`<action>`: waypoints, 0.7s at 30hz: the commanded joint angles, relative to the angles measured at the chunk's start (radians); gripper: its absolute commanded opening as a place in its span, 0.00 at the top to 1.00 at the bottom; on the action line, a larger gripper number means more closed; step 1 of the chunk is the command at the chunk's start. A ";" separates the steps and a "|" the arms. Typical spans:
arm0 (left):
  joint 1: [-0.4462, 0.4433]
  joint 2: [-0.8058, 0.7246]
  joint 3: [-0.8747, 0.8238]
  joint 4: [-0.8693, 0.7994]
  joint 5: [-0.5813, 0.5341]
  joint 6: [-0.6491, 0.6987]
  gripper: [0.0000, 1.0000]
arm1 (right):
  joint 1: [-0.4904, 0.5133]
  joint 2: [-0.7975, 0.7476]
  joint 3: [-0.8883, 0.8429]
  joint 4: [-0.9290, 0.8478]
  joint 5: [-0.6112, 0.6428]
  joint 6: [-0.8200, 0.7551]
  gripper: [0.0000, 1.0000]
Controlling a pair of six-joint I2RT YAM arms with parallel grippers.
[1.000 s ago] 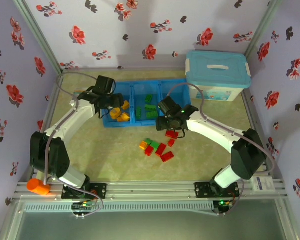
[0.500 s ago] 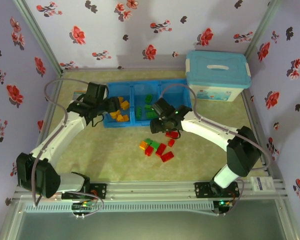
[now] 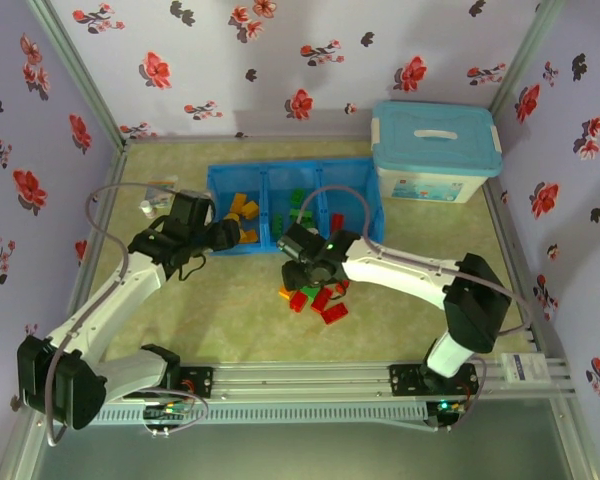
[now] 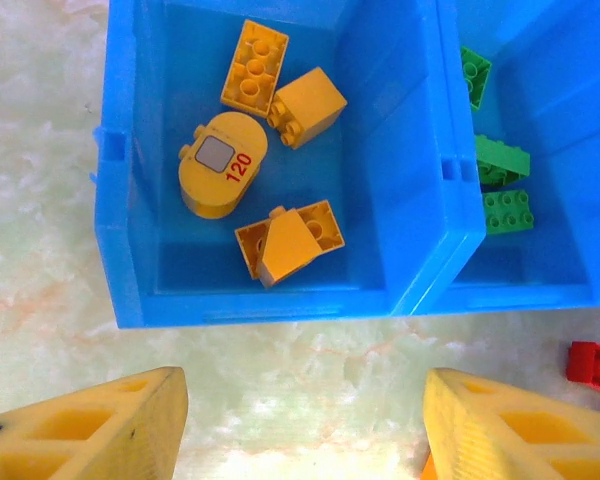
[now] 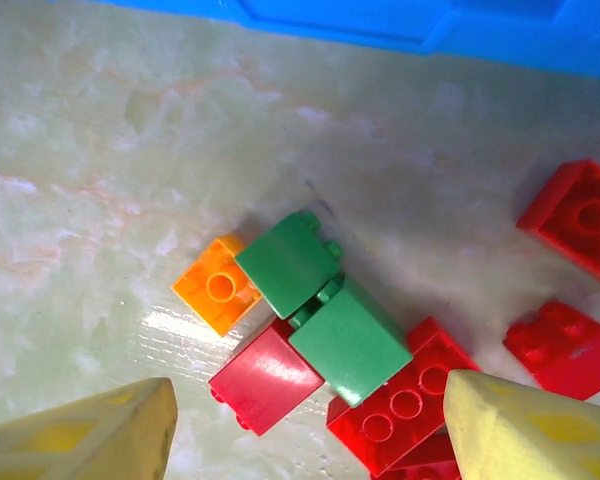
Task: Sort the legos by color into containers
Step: Pick up the lego from the bottom-center of the table.
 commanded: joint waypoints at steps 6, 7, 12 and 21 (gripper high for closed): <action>-0.018 -0.049 -0.044 -0.007 -0.028 -0.023 0.36 | 0.091 0.101 0.041 -0.035 0.115 0.290 0.28; -0.018 -0.054 -0.050 -0.007 -0.028 -0.026 0.36 | 0.095 0.111 0.042 -0.037 0.123 0.301 0.29; -0.021 -0.074 -0.076 0.000 -0.032 -0.031 0.36 | 0.101 0.146 0.040 -0.027 0.101 0.328 0.33; -0.021 -0.092 -0.096 -0.002 -0.040 -0.036 0.37 | 0.146 0.175 0.043 -0.024 0.088 0.398 0.34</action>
